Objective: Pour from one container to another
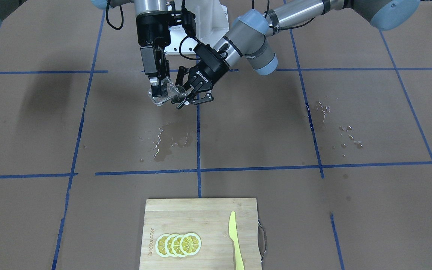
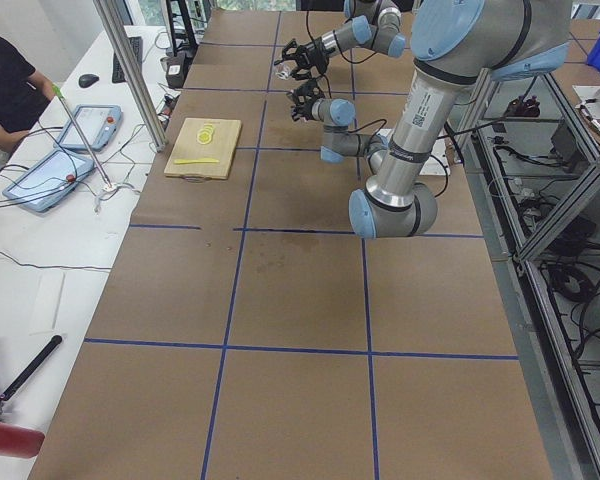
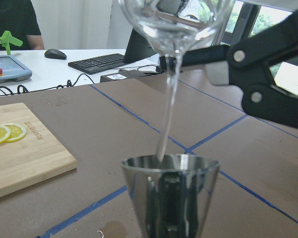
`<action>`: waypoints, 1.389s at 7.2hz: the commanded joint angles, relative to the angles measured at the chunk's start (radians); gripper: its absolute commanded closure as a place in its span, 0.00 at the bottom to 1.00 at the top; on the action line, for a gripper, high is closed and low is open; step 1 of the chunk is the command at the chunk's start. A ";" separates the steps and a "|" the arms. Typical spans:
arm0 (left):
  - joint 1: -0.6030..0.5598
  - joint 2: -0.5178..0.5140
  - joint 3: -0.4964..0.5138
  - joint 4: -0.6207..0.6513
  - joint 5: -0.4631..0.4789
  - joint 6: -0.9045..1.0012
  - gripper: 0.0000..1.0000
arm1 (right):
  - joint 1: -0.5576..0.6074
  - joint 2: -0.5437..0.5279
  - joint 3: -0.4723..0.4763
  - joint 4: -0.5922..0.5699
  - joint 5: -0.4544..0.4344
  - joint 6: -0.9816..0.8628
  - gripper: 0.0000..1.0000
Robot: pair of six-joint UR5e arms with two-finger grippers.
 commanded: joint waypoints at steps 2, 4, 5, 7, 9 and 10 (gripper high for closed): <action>0.000 0.000 0.000 -0.002 0.000 0.000 1.00 | -0.001 0.002 0.013 0.000 -0.011 -0.036 1.00; 0.001 0.000 0.000 -0.007 0.000 -0.005 1.00 | -0.020 0.000 0.031 0.008 -0.016 -0.018 1.00; 0.000 0.000 0.000 -0.008 0.000 -0.005 1.00 | -0.022 -0.001 0.031 0.012 -0.016 -0.005 1.00; 0.000 0.000 0.000 -0.013 0.000 -0.006 1.00 | -0.022 -0.001 0.051 0.014 -0.016 0.041 1.00; 0.000 0.000 0.000 -0.015 0.000 -0.008 1.00 | -0.020 0.000 0.069 0.017 -0.014 0.077 1.00; 0.000 0.000 0.000 -0.015 0.000 -0.009 1.00 | -0.019 0.000 0.074 0.017 -0.016 0.163 1.00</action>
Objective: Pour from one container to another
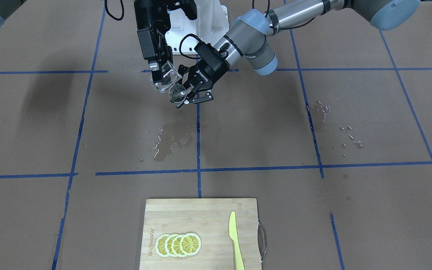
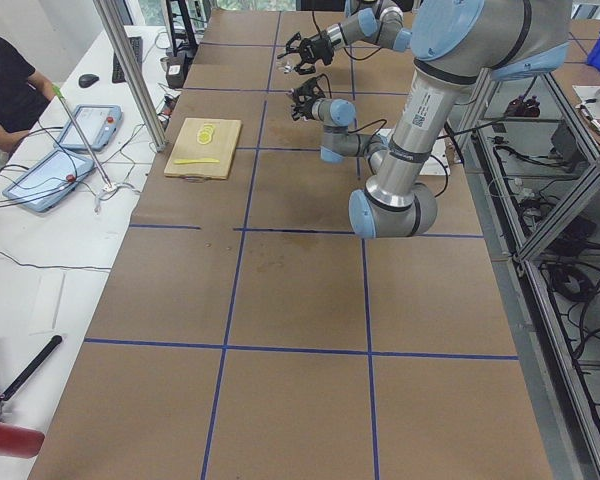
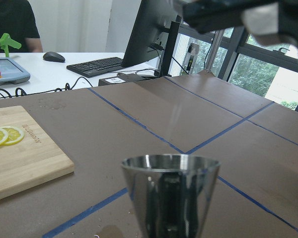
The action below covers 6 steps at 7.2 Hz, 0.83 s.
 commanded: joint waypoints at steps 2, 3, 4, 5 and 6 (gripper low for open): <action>0.000 0.003 0.000 -0.029 0.000 -0.026 1.00 | 0.014 -0.004 0.068 0.001 0.000 0.160 1.00; 0.000 0.005 0.000 -0.034 0.000 -0.026 1.00 | 0.025 -0.004 0.090 -0.001 0.002 0.203 1.00; -0.003 0.006 -0.003 -0.042 0.003 -0.026 1.00 | 0.032 -0.009 0.100 -0.001 0.002 0.296 1.00; -0.008 0.011 -0.008 -0.046 0.008 -0.025 1.00 | 0.035 -0.036 0.129 -0.001 0.004 0.397 1.00; -0.012 0.014 -0.014 -0.045 0.061 -0.025 1.00 | 0.035 -0.082 0.154 -0.001 0.004 0.497 1.00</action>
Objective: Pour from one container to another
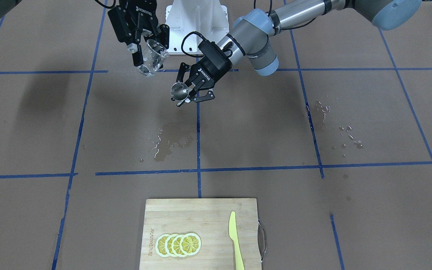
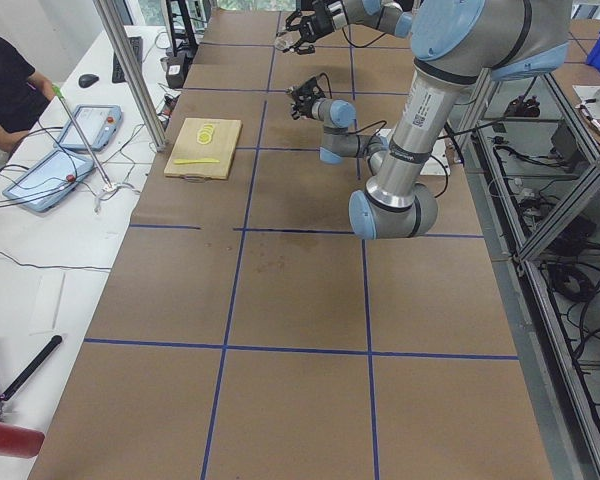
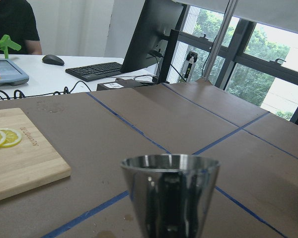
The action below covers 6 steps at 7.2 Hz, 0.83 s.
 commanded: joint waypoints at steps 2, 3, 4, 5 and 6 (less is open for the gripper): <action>-0.025 0.019 -0.006 0.006 0.102 0.003 1.00 | 0.007 -0.088 0.032 0.000 0.004 0.312 1.00; -0.037 0.041 -0.011 0.009 0.144 0.003 1.00 | 0.010 -0.126 0.034 0.000 0.004 0.363 1.00; -0.045 0.059 -0.022 0.014 0.209 0.005 1.00 | 0.013 -0.194 0.055 -0.002 0.008 0.394 1.00; -0.053 0.085 -0.046 0.035 0.262 0.007 1.00 | 0.025 -0.232 0.054 -0.002 0.030 0.465 1.00; -0.065 0.120 -0.080 0.073 0.295 -0.001 1.00 | 0.072 -0.246 0.055 -0.002 0.110 0.547 1.00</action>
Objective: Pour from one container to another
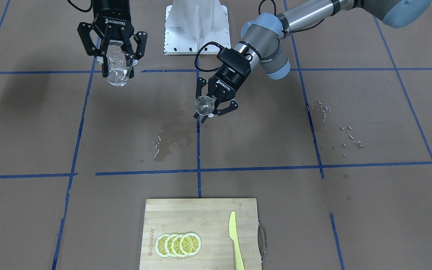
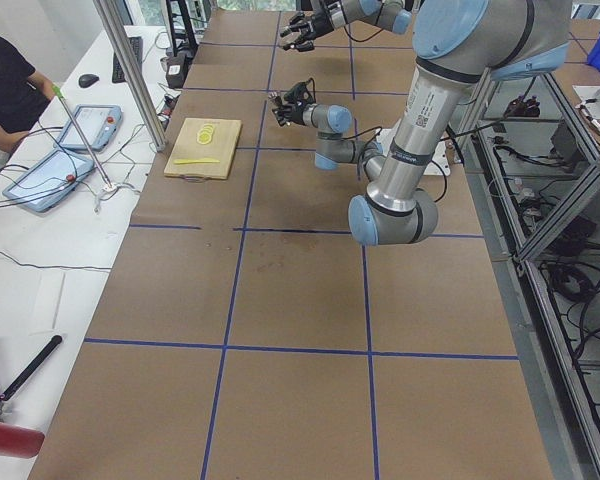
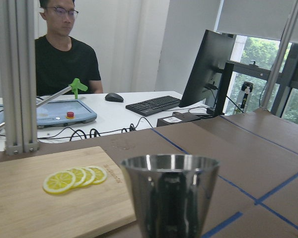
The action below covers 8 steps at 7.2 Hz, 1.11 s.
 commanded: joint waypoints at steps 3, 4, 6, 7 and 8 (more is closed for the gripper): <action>-0.045 0.123 -0.053 0.102 0.144 -0.135 1.00 | 0.136 -0.129 0.015 -0.006 0.268 0.329 1.00; -0.048 0.186 -0.094 0.179 0.146 -0.157 1.00 | 0.147 -0.179 0.014 -0.011 0.270 0.360 1.00; -0.056 0.296 -0.141 0.211 0.207 -0.201 1.00 | 0.167 -0.227 0.012 0.000 0.267 0.403 1.00; -0.067 0.342 -0.155 0.214 0.207 -0.399 1.00 | 0.170 -0.224 0.009 0.000 0.273 0.431 1.00; -0.067 0.411 -0.187 0.244 0.210 -0.421 1.00 | 0.170 -0.231 0.008 0.000 0.275 0.481 1.00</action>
